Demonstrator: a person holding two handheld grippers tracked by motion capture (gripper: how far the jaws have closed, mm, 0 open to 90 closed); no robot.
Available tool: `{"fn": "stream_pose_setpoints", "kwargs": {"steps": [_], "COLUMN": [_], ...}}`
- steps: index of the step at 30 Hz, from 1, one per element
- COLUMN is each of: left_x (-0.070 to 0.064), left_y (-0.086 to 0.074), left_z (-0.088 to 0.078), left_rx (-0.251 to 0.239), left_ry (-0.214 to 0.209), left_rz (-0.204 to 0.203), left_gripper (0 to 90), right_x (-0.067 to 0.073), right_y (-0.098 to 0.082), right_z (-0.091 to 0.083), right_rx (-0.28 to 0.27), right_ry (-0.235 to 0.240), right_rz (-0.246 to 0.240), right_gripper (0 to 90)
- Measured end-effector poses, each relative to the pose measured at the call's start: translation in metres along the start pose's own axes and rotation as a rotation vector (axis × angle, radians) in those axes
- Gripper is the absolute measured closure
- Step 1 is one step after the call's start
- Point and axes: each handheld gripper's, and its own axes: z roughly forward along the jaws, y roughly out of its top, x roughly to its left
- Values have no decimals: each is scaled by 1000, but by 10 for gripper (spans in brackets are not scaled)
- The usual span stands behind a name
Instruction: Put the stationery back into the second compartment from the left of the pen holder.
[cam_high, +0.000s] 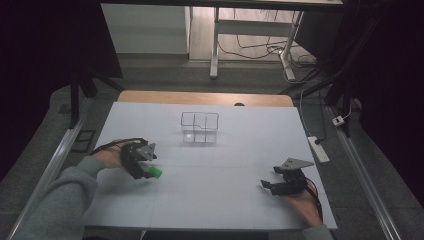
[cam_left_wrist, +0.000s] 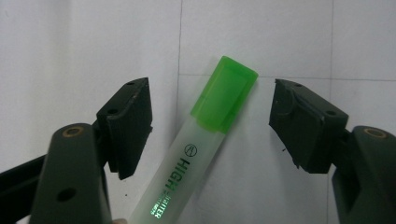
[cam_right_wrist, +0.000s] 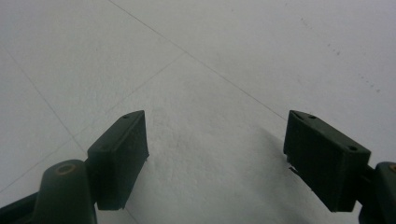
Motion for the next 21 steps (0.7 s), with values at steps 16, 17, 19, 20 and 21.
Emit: {"fn": "stream_pose_setpoints", "kwargs": {"steps": [16,17,19,20,21], "left_x": [5,5,5,5,6], "left_y": [2,2,1,1,1], "left_z": [13,14,14,14,14], "left_rx": [37,40,37,36,35], "left_ry": [-50,-52,-55,-55,-57], "left_rz": [62,65,66,65,64], "left_gripper": [389,397,416,435,435], "right_x": [0,0,0,0,0], "right_y": [-1,-1,-1,-1,-1], "right_z": [2,2,2,2,2], "right_rx": [6,6,12,13,13], "right_ry": [6,7,9,13,13], "right_rz": [0,1,1,0,0], "right_gripper": [216,216,216,215,215]}}
